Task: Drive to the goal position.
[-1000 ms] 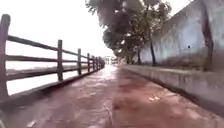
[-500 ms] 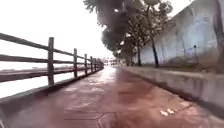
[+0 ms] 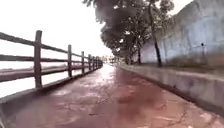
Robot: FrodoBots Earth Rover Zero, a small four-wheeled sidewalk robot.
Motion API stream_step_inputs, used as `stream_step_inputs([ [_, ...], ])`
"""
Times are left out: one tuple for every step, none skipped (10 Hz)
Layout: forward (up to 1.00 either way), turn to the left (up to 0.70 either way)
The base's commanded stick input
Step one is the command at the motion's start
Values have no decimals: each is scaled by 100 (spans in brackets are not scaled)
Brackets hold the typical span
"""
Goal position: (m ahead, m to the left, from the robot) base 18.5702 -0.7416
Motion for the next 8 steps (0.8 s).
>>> stream_step_inputs([
  [100,0],
  [100,0],
  [100,0],
  [100,0],
  [100,0],
  [100,0],
  [100,0],
  [100,0],
])
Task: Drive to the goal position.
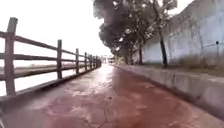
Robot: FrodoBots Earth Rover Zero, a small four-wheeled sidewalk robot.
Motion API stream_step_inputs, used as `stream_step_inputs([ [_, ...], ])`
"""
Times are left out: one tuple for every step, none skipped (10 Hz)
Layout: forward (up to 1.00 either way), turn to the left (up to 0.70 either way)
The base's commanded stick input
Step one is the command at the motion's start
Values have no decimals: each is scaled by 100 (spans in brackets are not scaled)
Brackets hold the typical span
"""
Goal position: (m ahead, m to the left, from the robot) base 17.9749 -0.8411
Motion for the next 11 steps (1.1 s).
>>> stream_step_inputs([
  [100,0],
  [100,0],
  [100,0],
  [100,0],
  [100,0],
  [100,0],
  [100,0],
  [100,22],
  [100,36],
  [100,40],
  [100,33],
])
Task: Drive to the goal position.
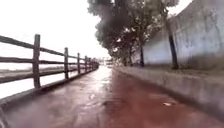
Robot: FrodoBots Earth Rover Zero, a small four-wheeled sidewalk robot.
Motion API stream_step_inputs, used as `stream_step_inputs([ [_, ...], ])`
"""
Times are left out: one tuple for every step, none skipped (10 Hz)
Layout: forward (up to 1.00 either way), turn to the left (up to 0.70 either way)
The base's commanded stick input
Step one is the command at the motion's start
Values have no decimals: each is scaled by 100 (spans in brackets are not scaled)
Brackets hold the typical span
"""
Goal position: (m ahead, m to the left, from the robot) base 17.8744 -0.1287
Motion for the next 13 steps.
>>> stream_step_inputs([
  [100,0],
  [100,0],
  [100,0],
  [100,0],
  [100,0],
  [100,0],
  [100,0],
  [100,0],
  [100,0],
  [100,0],
  [100,0],
  [100,0],
  [100,0],
])
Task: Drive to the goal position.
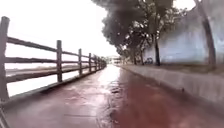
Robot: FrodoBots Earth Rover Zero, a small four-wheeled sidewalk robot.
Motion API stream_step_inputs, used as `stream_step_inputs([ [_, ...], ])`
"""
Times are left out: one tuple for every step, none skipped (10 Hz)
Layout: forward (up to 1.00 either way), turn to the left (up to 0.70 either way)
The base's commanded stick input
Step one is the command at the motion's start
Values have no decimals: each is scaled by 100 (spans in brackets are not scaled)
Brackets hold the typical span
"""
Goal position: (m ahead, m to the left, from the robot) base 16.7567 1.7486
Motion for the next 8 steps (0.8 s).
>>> stream_step_inputs([
  [100,0],
  [100,0],
  [100,0],
  [100,3],
  [100,8],
  [100,38],
  [100,37],
  [100,5],
])
